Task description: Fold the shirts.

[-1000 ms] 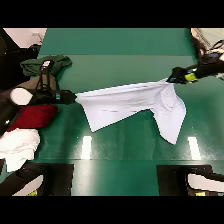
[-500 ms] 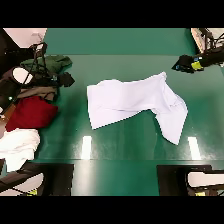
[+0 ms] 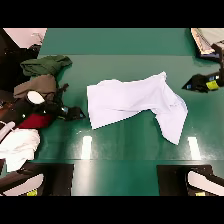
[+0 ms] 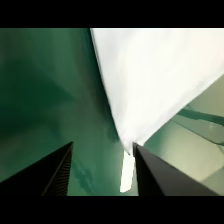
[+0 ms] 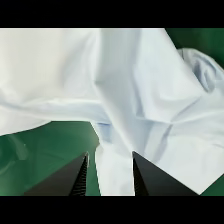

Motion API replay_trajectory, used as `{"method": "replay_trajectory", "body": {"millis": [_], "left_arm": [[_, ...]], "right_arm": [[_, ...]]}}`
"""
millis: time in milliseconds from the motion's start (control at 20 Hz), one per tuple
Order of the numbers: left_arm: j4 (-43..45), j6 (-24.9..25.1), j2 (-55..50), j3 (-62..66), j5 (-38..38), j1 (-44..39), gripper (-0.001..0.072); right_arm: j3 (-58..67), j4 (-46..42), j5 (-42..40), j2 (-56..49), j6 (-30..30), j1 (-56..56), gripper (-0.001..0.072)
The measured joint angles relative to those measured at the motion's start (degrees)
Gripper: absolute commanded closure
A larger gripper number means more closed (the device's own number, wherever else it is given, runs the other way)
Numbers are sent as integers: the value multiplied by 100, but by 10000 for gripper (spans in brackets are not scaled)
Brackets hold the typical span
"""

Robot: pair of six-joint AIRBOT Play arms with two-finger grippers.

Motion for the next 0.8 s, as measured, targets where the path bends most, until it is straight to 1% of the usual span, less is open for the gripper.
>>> {"method": "replay_trajectory", "body": {"millis": [100,250,450,550,650,700,750,800], "left_arm": [[-448,284,0,-308,105,-48,255],[-811,514,0,-522,317,-66,255],[-1012,627,-42,-619,431,-144,256],[-1093,636,-81,-634,529,-365,256],[-1178,540,-142,-643,774,-660,258],[-1193,455,-164,-643,909,-785,370],[-1185,380,-195,-645,1097,-894,521],[-1176,306,-214,-647,1248,-964,640]], "right_arm": [[-302,22,-48,232,-24,-9,396],[-562,17,-131,481,-42,-28,396],[-680,20,-247,691,-48,-35,396],[-699,70,-295,739,-48,-35,396],[-706,186,-326,763,-50,-37,396],[-710,243,-343,769,-50,-39,396],[-713,291,-343,776,-50,-42,395],[-713,330,-345,780,-50,-46,395]]}}
